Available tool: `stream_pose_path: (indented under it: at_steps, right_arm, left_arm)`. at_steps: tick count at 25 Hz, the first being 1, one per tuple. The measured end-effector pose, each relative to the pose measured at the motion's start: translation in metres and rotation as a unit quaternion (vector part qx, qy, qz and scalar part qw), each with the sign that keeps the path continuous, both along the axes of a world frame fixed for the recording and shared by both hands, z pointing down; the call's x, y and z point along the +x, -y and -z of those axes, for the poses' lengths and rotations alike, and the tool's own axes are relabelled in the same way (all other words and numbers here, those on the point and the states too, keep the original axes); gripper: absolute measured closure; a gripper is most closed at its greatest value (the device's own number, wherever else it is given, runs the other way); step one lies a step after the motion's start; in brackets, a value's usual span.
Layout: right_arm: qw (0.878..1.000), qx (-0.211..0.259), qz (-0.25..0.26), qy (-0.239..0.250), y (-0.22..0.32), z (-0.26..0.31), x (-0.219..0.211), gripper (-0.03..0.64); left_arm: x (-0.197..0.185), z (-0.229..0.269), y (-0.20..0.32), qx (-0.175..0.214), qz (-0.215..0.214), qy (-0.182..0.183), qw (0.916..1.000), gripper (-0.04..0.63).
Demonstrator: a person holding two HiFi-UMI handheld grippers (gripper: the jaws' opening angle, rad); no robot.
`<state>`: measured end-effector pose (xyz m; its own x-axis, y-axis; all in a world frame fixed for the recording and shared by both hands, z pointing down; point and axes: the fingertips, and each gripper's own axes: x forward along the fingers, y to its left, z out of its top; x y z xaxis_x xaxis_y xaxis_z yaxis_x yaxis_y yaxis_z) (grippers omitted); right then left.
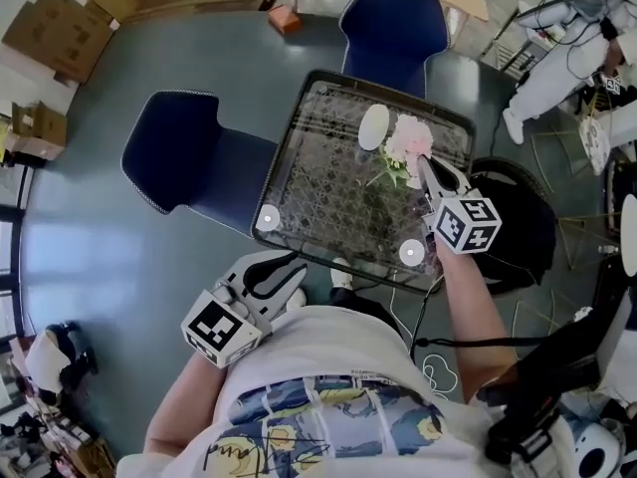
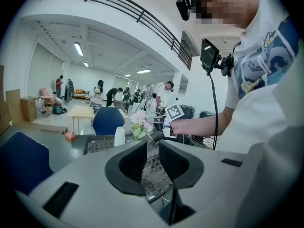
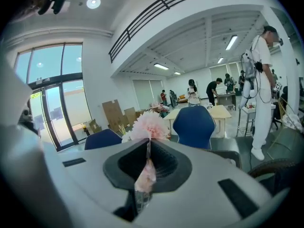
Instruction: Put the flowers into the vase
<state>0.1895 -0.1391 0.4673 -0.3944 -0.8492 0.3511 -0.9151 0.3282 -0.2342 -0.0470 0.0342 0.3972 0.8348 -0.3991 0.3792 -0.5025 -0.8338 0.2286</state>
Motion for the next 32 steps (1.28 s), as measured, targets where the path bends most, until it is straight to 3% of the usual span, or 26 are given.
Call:
stream_pose_path:
  at_steps: [17, 24, 32]
  right_arm:
    - [0.99, 0.117, 0.042, -0.067, 0.064, 0.129, -0.006, 0.598]
    - [0.986, 0.134, 0.052, -0.08, 0.088, 0.14, -0.017, 0.598]
    - [0.987, 0.118, 0.061, -0.086, 0.101, 0.114, -0.026, 0.598]
  left_arm:
    - [-0.017, 0.011, 0.007, 0.006, 0.037, -0.017, 0.9992, 0.532]
    - [-0.028, 0.015, 0.009, 0.004, 0.063, -0.019, 0.9978, 0.531]
    - [-0.036, 0.019, 0.006, -0.001, 0.085, -0.017, 0.9963, 0.532]
